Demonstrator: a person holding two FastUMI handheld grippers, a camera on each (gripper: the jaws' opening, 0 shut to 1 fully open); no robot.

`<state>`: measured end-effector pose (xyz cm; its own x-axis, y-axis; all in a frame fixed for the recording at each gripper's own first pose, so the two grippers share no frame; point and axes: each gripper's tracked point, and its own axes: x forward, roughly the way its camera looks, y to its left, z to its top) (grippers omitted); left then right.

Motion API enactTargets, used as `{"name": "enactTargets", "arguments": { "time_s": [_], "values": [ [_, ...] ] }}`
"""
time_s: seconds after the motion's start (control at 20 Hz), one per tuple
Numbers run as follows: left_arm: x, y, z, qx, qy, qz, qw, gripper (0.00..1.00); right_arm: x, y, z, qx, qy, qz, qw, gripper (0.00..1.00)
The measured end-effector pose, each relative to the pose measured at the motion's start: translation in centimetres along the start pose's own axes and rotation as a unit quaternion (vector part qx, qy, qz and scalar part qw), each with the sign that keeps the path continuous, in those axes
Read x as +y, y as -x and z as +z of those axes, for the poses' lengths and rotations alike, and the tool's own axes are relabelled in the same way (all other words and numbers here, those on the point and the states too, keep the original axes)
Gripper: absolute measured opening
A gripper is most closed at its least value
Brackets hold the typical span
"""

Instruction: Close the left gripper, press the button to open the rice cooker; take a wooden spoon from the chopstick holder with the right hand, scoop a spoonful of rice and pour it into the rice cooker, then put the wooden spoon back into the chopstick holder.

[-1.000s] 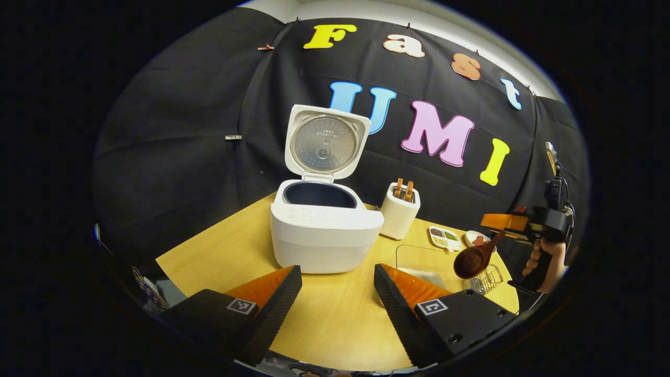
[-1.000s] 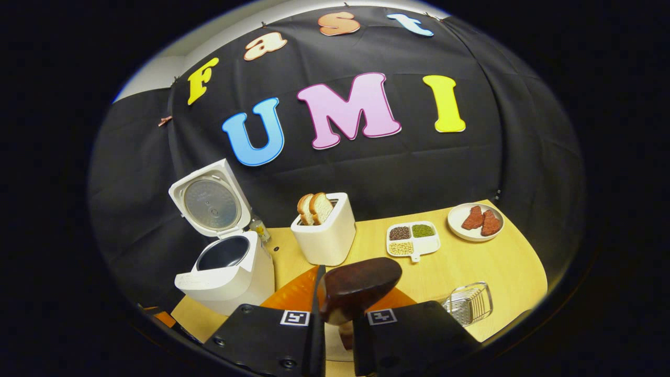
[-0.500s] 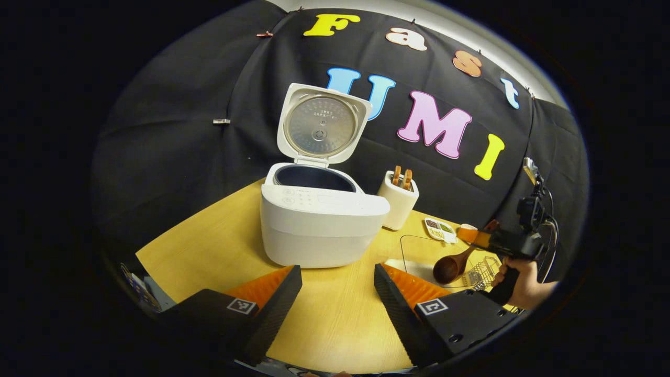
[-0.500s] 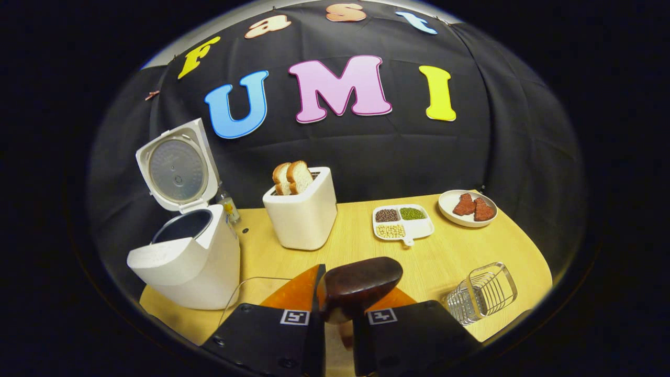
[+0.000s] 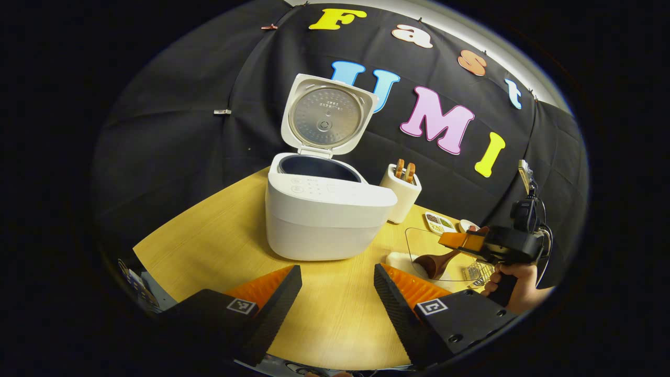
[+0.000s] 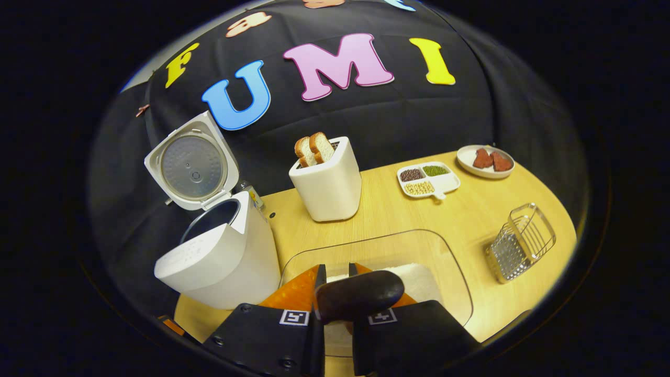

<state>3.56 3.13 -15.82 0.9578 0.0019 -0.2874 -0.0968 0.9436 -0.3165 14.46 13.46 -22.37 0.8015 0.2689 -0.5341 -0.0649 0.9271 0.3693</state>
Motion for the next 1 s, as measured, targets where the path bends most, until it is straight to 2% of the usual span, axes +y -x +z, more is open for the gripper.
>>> {"name": "enactTargets", "arguments": {
  "time_s": [0.1, 0.3, 0.5, 0.75, 1.0],
  "values": [
    [0.4, -0.1, 0.5, -0.002, 0.002, 0.002, 1.0, 0.96, 0.8, -0.1, -0.2, 0.021, -0.043, 0.006, 0.999, 0.21],
    [0.4, -0.3, 1.1, -0.003, 0.007, 0.002, 1.0, 0.97, 0.0, 0.1, 0.0, 0.037, -0.082, -0.007, 0.996, 0.21],
    [-0.3, -0.1, 2.1, -0.009, 0.004, -0.005, 1.0, 0.96, -1.6, 1.0, 0.9, 0.053, -0.167, -0.018, 0.984, 0.21],
    [-1.1, 0.4, 3.2, -0.013, -0.002, -0.013, 1.0, 0.96, -3.8, 2.9, 4.7, 0.019, -0.203, -0.031, 0.978, 0.2],
    [-1.9, 1.1, 3.8, -0.017, -0.01, -0.029, 0.999, 0.96, -4.4, 5.0, 8.4, -0.002, -0.282, -0.028, 0.959, 0.2]
  ]
}}
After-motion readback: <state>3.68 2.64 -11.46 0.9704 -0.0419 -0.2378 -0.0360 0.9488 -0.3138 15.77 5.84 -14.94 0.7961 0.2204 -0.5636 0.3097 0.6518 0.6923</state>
